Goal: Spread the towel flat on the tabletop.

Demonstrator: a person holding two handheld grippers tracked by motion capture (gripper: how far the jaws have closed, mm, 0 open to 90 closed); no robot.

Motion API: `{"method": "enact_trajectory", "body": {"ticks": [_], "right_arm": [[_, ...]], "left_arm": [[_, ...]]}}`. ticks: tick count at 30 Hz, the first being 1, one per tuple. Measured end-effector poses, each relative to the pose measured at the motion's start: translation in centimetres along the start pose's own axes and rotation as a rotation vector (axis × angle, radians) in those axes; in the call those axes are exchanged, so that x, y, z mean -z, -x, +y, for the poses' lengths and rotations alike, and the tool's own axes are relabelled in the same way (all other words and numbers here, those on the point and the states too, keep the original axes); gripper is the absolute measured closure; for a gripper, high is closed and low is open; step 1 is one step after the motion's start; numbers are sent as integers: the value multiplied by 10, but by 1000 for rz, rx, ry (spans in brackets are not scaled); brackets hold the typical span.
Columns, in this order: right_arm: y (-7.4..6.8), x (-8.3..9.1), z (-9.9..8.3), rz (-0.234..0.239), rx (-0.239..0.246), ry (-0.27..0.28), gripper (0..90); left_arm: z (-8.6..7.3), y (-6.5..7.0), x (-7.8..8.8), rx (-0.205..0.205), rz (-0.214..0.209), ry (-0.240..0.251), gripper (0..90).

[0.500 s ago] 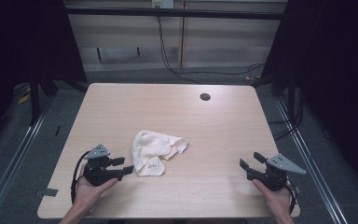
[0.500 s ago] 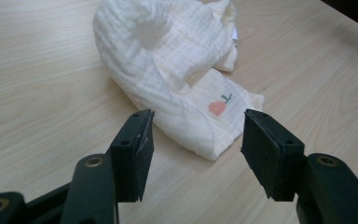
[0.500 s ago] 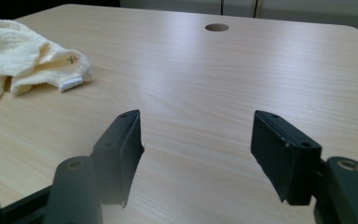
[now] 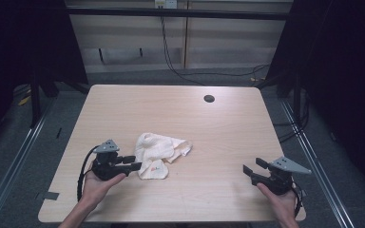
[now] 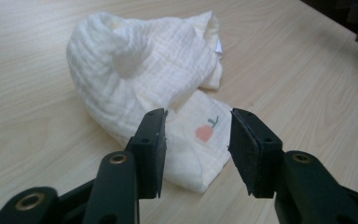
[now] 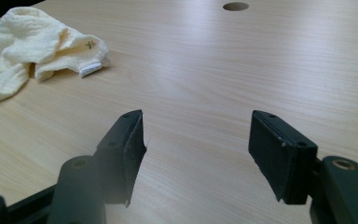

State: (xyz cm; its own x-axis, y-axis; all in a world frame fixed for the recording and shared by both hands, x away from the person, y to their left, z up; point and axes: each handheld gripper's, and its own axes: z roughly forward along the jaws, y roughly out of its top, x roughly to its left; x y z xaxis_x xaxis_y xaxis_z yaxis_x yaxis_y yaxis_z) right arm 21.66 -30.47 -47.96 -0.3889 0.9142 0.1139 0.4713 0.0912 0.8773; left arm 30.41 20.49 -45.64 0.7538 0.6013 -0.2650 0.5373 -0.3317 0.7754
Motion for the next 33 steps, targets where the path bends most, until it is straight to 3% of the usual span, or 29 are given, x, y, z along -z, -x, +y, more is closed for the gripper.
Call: {"method": "enact_trajectory", "body": {"ticks": [4, 8, 9, 11, 14, 17, 19, 21, 23, 26, 30, 33], "right_arm": [[3, -1, 1, 11, -21, -15, 358], [-7, 1, 1, 30, 10, -32, 353], [-9, 1, 1, 31, 28, -35, 350], [-11, -2, 1, 38, 31, -40, 344], [-10, -6, 1, 44, 31, -48, 309], [-10, -8, 1, 55, 27, -56, 300], [-10, -7, 1, 54, 35, -55, 296], [-10, -6, 1, 58, 18, -50, 296], [-9, -6, 0, 70, 7, -50, 295], [-10, -8, 0, 70, 9, -59, 290], [-13, -9, 0, 89, 23, -67, 287], [-15, -11, 0, 108, 29, -80, 295]], "left_arm": [[7, -7, -2, -5, 29, -20, 488], [19, -24, -2, 44, 33, 39, 374], [23, -27, -3, 33, 30, 38, 371], [29, -29, -5, -1, 75, 38, 384], [35, -36, -11, -21, 75, 21, 414], [35, -45, -19, 24, 8, 38, 461], [34, -46, -25, 22, 36, 22, 477], [33, -45, -31, 24, 21, 8, 480], [35, -42, -37, -5, 49, -25, 481], [42, -46, -45, -4, 69, -44, 477], [44, -54, -53, 24, 48, -40, 434], [38, -54, -65, 11, 32, -72, 454]]}}
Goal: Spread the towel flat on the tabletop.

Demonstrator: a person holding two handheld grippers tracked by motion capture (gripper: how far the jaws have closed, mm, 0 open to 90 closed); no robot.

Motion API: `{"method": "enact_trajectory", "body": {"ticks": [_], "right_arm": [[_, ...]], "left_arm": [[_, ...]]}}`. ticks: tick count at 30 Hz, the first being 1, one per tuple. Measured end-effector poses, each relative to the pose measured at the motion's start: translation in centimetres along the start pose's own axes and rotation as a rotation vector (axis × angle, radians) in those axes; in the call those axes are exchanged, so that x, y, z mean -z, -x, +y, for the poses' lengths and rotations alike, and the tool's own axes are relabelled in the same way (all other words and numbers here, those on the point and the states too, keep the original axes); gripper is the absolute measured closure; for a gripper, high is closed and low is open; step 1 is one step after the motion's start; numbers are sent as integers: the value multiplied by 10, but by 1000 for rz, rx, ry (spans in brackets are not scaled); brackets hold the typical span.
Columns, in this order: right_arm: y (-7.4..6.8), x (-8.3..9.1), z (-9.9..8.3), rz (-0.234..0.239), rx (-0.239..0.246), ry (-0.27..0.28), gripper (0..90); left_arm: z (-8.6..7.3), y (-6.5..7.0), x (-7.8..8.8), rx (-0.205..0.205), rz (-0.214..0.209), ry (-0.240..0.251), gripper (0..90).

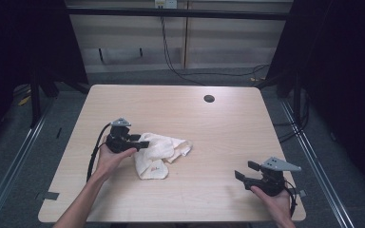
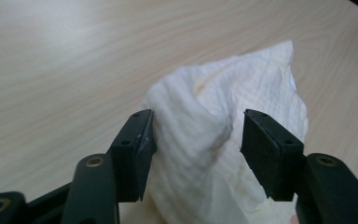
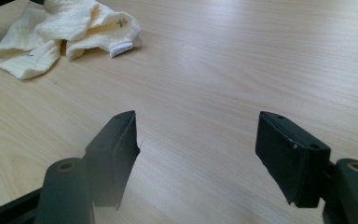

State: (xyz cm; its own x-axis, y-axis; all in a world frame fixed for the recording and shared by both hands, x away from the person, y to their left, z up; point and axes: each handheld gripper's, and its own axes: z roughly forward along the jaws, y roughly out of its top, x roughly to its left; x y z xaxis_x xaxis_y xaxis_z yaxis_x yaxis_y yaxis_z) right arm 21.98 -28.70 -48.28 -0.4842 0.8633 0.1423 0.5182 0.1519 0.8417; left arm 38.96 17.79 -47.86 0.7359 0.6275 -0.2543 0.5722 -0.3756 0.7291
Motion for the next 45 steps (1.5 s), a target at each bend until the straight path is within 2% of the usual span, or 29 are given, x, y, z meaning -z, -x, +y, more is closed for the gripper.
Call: {"method": "enact_trajectory", "body": {"ticks": [2, 3, 5, 6, 7, 10, 12, 18, 25, 27, 29, 31, 33, 35, 36, 37, 39, 40, 41, 43, 44, 45], "right_arm": [[0, -1, 0, 3, 8, -7, 295], [0, -1, 0, 2, 12, -9, 295], [-1, 0, -1, 2, 14, -13, 295], [-1, 0, -1, 2, 14, -13, 295], [-1, 0, -1, 1, 19, -15, 295], [-2, -1, -1, 3, 18, -22, 295], [-2, -2, -1, 2, 23, -30, 297], [-4, -1, -1, 2, 26, -32, 301], [-6, -3, -1, -4, 38, -46, 301], [-6, -3, -1, -5, 36, -46, 301], [-7, -3, -1, -2, 37, -48, 301], [-7, -3, 0, -1, 37, -44, 301], [-7, -2, -1, -1, 41, -47, 304], [-7, -2, -1, -2, 36, -45, 309], [-5, -2, -1, -9, 31, -38, 318], [-5, -1, -1, -9, 27, -32, 318], [-4, 0, -1, -12, 27, -26, 318], [-4, 0, -1, -14, 29, -26, 318], [-4, 0, -1, -11, 28, -28, 318], [-5, 0, 0, -12, 23, -29, 318], [-5, -1, 0, -11, 24, -29, 318], [-6, -1, 0, -14, 27, -30, 318]], "left_arm": [[-5, 3, -8, -23, 4, -24, 528], [-7, 4, -12, -39, -12, -50, 584], [-9, 9, -16, -90, 16, -83, 679], [-9, 9, -16, -90, 16, -83, 723], [-11, 10, -19, -95, -4, -91, 771], [-13, 12, -20, -97, -4, -88, 816], [-15, 17, -20, -116, -25, -98, 822], [-20, 28, -17, -146, -68, -120, 823], [-29, 35, -7, -156, -106, -137, 808], [-30, 37, -5, -160, -86, -134, 761], [-29, 37, -6, -154, -89, -127, 657], [-25, 38, -3, -153, -72, -121, 566], [-23, 37, 0, -144, -58, -90, 518], [-22, 34, 3, -134, -60, -81, 487], [-20, 31, 10, -107, -51, -54, 479], [-19, 32, 14, -112, -37, -36, 482], [-15, 36, 22, -108, -50, 0, 486], [-15, 36, 22, -108, -50, 0, 491], [-11, 45, 28, -120, -51, 33, 498], [-6, 53, 32, -125, -85, 60, 503], [-4, 58, 33, -142, -97, 63, 508], [-2, 62, 31, -143, -133, 63, 524]]}}
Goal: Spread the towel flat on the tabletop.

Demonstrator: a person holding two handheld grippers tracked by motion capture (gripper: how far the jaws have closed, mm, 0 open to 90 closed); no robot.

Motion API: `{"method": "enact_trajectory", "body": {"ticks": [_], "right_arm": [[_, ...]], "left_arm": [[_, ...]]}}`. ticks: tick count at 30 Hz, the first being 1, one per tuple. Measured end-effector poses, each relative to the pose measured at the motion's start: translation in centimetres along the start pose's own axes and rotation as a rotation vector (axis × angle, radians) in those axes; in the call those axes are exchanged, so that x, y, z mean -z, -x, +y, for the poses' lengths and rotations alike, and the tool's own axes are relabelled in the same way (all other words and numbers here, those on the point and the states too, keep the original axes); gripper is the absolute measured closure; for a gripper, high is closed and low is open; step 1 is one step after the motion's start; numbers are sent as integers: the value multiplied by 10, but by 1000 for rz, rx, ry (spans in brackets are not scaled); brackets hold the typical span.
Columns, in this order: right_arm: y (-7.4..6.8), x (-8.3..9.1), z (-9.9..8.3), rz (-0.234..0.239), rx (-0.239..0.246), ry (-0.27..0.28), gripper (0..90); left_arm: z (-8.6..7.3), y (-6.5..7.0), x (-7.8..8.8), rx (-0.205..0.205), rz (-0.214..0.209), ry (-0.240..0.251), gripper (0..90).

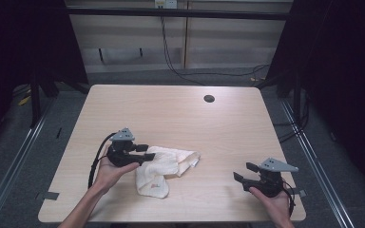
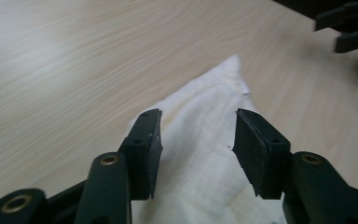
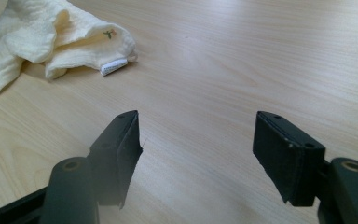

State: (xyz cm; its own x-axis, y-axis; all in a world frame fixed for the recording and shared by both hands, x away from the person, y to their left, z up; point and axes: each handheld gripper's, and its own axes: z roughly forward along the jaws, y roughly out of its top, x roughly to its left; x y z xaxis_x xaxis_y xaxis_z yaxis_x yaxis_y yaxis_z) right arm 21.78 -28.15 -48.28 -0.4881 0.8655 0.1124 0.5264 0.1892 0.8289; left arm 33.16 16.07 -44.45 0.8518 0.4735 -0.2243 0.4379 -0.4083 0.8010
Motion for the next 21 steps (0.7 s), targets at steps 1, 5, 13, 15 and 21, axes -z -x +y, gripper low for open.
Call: {"method": "enact_trajectory", "body": {"ticks": [1, 5, 13, 15, 21], "right_arm": [[0, 0, 0, 1, 3, -7, 318], [1, -1, 0, 0, -4, -1, 317], [2, -2, 0, -13, -6, -14, 317], [1, -1, 0, -10, -9, -12, 317], [1, -1, 0, -8, -5, -13, 317]], "left_arm": [[2, 4, -3, -1, -27, -5, 551], [5, 26, -29, -85, -60, -83, 693], [11, 31, -70, -126, -95, -188, 739], [6, 32, -74, -146, -98, -222, 742], [-2, 30, -83, -130, -90, -242, 690]]}}
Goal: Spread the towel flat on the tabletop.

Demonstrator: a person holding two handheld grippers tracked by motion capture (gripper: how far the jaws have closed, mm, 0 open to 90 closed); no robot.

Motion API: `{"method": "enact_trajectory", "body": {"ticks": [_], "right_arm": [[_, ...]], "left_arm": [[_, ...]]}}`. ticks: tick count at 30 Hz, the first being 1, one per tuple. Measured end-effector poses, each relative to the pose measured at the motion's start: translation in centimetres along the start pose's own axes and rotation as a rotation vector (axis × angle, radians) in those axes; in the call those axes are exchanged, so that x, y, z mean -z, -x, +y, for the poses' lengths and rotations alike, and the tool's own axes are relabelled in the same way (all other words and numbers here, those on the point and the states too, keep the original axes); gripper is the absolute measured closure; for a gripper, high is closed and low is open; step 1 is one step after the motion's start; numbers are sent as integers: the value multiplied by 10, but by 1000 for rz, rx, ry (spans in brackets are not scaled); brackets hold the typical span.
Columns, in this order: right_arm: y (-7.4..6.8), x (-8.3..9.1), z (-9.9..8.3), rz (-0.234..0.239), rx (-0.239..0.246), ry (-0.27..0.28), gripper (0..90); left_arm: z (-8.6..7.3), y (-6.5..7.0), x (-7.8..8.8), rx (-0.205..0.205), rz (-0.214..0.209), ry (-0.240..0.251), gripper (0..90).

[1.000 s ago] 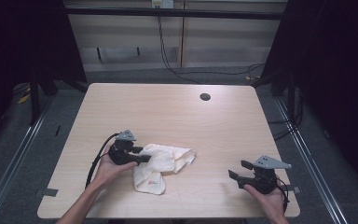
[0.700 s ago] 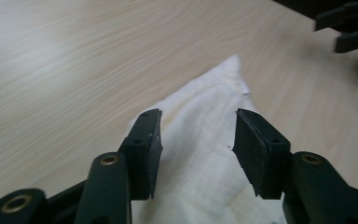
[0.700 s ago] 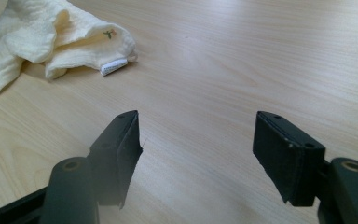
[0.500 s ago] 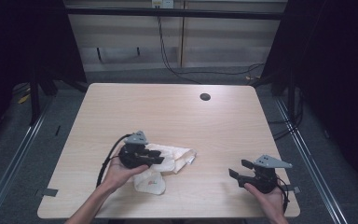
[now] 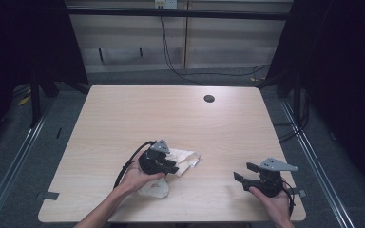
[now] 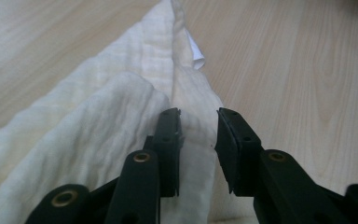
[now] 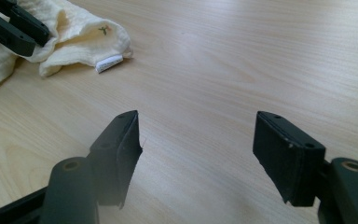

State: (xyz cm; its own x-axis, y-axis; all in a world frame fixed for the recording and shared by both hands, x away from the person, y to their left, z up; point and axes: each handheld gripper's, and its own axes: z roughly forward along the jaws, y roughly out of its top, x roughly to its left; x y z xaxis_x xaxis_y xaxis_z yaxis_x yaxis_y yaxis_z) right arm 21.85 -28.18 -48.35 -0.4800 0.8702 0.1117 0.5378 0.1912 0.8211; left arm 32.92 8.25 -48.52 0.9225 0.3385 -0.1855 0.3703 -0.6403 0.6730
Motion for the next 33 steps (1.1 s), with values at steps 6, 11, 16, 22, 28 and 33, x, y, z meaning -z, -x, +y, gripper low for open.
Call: {"method": "enact_trajectory", "body": {"ticks": [6, 11, 16, 22, 28, 33], "right_arm": [[-1, -1, 0, 0, 13, -6, 315], [-1, -1, 0, 1, 11, -7, 313], [-1, -1, 0, 4, 13, -6, 311], [-2, -2, 0, 6, 21, -12, 310], [-4, -7, 2, 21, 33, -28, 311], [-6, -8, 6, 55, 29, -36, 306]], "left_arm": [[-4, 1, -9, 9, -1, -3, 656], [-5, 5, -8, -71, 17, -29, 590], [-8, 7, -7, -77, 25, -14, 721], [-9, 5, -3, -33, -37, 20, 846], [-5, 8, 11, -30, -55, 74, 861], [-3, 7, 42, -6, -26, 180, 861]]}}
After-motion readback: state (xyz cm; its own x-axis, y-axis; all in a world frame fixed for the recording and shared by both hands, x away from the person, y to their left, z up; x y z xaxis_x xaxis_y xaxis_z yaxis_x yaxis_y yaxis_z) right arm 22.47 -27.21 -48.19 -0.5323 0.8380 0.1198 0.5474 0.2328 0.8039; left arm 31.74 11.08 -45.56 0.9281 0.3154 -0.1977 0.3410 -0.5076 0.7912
